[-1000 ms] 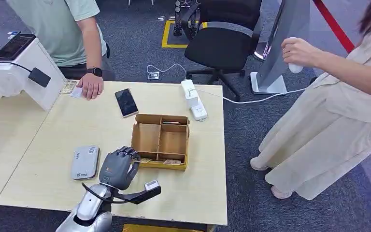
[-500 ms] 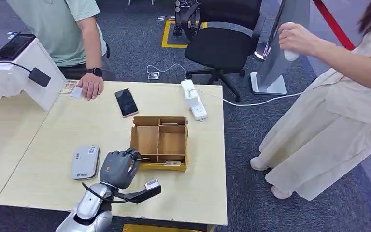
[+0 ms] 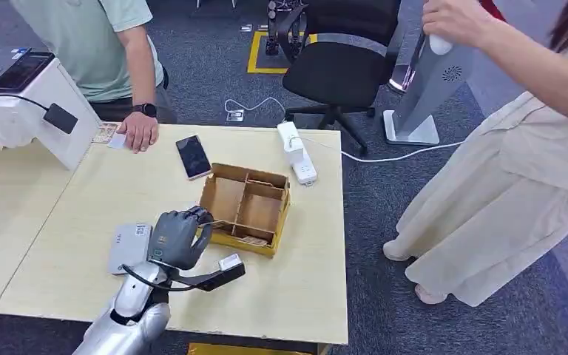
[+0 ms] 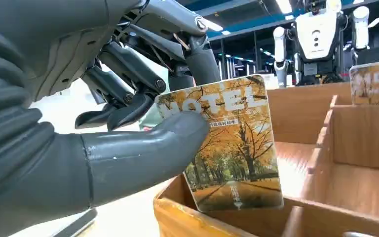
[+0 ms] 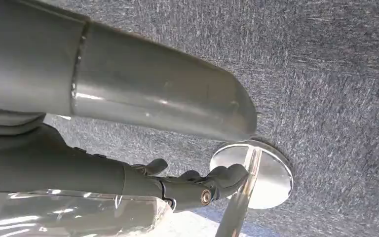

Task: Pass the card to the sensor for recognition and then transmit it.

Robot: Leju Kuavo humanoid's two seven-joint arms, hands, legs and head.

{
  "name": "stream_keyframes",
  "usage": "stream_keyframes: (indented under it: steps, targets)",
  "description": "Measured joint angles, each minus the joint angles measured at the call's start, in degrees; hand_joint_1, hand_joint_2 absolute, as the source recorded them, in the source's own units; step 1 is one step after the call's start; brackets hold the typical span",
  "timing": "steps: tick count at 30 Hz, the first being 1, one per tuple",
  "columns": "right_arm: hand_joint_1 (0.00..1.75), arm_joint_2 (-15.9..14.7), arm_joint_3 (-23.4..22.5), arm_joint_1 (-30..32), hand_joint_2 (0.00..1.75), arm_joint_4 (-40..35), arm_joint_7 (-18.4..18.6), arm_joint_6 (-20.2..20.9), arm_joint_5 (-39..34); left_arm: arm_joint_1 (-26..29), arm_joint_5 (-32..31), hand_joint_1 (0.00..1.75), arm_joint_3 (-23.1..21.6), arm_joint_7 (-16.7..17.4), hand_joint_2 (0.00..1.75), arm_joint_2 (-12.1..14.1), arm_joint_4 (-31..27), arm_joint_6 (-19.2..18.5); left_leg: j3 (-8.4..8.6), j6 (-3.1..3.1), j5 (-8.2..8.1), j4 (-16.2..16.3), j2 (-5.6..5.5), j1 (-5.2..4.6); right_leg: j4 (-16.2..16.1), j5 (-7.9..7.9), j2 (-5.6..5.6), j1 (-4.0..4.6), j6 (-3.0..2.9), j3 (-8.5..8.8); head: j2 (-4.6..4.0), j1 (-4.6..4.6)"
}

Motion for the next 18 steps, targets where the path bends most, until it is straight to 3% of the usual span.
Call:
stream_keyframes:
  steps: [18]
  targets:
    - [0.0, -0.4, 0.9, 0.5, 0.0, 0.5, 1.2, -0.2, 0.8, -8.3, 9.8, 1.75, 7.4, -1.1, 1.75, 3.1, -4.3, 0.4, 0.0, -0.02, 0.03, 0.0, 0.0, 0.0, 0.0, 0.01, 0.01, 0.0, 0.01, 0.0, 0.02, 0.0]
